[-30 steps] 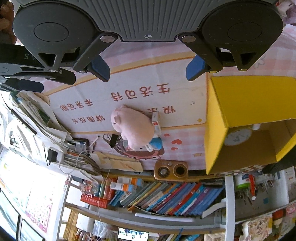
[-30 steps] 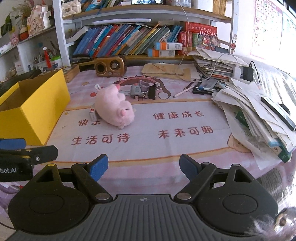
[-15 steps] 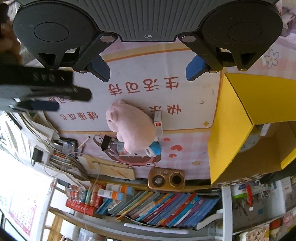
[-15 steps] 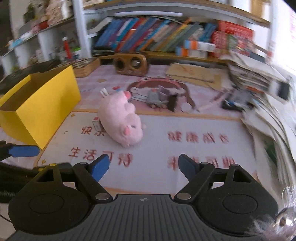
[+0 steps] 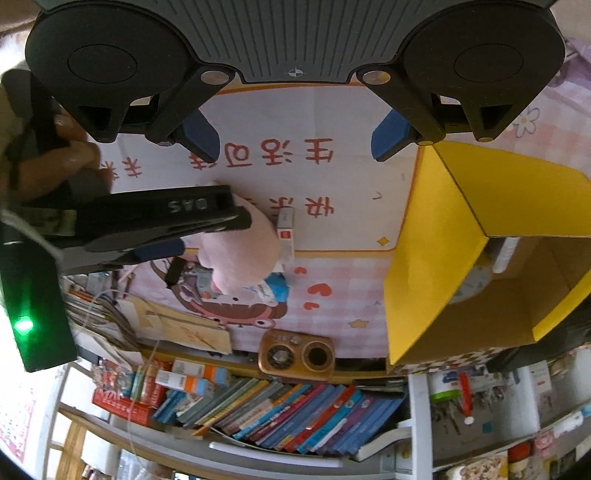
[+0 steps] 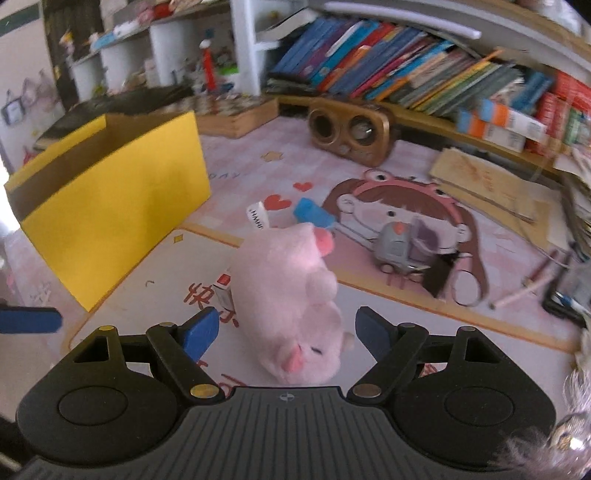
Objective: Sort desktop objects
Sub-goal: 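Move the right tool to the pink plush pig and close on it, then lift the pig with the right tool while the left tool grasps the white medicine box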
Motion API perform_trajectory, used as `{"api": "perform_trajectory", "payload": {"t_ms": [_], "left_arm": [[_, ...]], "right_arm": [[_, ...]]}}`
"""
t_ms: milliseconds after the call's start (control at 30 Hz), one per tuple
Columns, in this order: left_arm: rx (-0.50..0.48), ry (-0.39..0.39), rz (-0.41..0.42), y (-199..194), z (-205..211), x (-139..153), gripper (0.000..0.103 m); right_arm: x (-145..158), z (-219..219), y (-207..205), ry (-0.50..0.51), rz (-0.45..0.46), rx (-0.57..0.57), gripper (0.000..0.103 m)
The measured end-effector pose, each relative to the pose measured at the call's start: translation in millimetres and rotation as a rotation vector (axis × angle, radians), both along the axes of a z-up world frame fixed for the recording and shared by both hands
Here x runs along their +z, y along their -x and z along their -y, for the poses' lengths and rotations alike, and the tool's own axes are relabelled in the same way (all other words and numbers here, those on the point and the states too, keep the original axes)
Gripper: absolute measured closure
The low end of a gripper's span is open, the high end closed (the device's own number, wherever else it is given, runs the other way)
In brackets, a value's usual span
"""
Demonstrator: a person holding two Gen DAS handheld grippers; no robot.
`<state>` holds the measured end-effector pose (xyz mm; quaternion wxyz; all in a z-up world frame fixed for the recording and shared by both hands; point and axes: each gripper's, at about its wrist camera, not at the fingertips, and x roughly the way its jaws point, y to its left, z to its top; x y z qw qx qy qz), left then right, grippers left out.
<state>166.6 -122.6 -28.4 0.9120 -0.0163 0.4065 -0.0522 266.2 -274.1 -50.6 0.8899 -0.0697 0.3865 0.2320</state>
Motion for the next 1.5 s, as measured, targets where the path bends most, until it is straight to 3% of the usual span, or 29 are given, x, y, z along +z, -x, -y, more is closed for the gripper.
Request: {"api": "perform_trajectory", "payload": {"t_ms": [133,167,300,500,767,900,967,1333,1500], "left_arm": [[0.028,-0.014,-0.003,-3,-1,1,0.012],[0.032,-0.017,-0.003,-3,-1,2,0.012],[0.046,-0.023,-0.005,-8,-1,2,0.012],[0.003,-0.012,-0.004,-20,11,0,0.012],[-0.021,-0.011,0.019,-43,19,-10,0.015],[0.013,-0.008,0.015,-62,17,-20,0.026],[0.023,-0.008,0.011,-72,17,-26,0.039],[-0.006,-0.073,0.006,-118,37,-47,0.065],[-0.011,-0.076,-0.023,-126,33,-56,0.088]], "right_arm": [[-12,-7,-12,0.028,-0.018,0.019,0.028],[-14,-8,-14,0.037,-0.019,0.019,0.036],[-14,1,-18,0.010,-0.028,0.036,0.047],[2,30,-10,-0.058,-0.014,-0.070,0.049],[18,79,14,-0.077,0.017,-0.249,0.049],[20,91,28,-0.083,0.015,-0.283,0.049],[19,93,34,-0.089,0.004,-0.285,0.049],[17,94,40,-0.087,-0.030,-0.262,0.049],[16,96,41,-0.084,-0.033,-0.266,0.049]]}}
